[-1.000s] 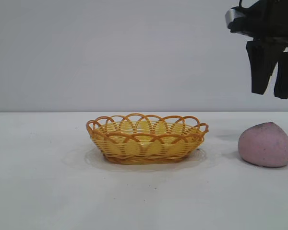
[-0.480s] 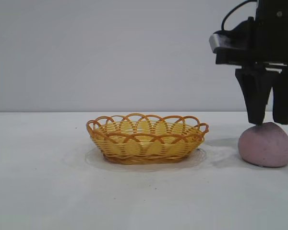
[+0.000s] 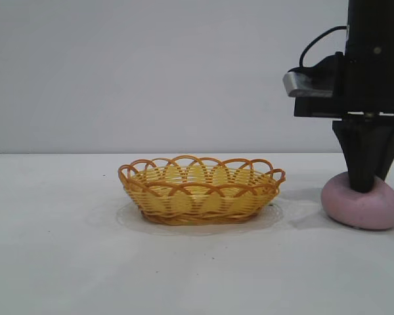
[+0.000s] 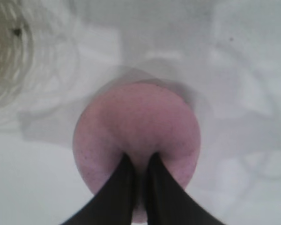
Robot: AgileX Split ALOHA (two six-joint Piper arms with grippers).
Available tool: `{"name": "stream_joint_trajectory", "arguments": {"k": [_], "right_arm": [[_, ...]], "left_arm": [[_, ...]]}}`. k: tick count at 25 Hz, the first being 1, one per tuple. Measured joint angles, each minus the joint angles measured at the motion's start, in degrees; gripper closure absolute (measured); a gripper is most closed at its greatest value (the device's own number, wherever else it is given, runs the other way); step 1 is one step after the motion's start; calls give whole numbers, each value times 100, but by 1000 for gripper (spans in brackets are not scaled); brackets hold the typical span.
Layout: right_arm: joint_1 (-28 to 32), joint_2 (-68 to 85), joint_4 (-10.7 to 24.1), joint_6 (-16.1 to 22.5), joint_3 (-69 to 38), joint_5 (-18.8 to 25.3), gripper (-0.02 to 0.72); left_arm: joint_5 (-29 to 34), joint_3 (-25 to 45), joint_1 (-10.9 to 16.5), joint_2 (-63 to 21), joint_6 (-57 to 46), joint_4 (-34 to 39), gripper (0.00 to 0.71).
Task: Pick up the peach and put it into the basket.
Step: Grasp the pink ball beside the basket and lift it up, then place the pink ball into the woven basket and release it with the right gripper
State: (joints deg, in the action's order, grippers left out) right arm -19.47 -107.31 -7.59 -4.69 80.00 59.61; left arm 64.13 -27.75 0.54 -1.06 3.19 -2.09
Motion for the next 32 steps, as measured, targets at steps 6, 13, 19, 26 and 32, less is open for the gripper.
{"name": "stream_joint_trajectory", "arguments": {"k": [6,13,19,26,32], "right_arm": [[-616,106,-96,-8,449,0,703],[-1503,-219,-205,-22,462,-629,703],[-1637,-766,-240,-22,499,-1019,703],[-1637,-1019,-249,-22,499,-1202,499],[-1637,-1019,-202,-22,512,-1076,368]], "left_arm": [[0,0,0,0,0,0,240],[0,0,0,0,0,0,240],[0,0,0,0,0,0,240],[0,0,0,0,0,0,240],[0,0,0,0,0,0,240]]}}
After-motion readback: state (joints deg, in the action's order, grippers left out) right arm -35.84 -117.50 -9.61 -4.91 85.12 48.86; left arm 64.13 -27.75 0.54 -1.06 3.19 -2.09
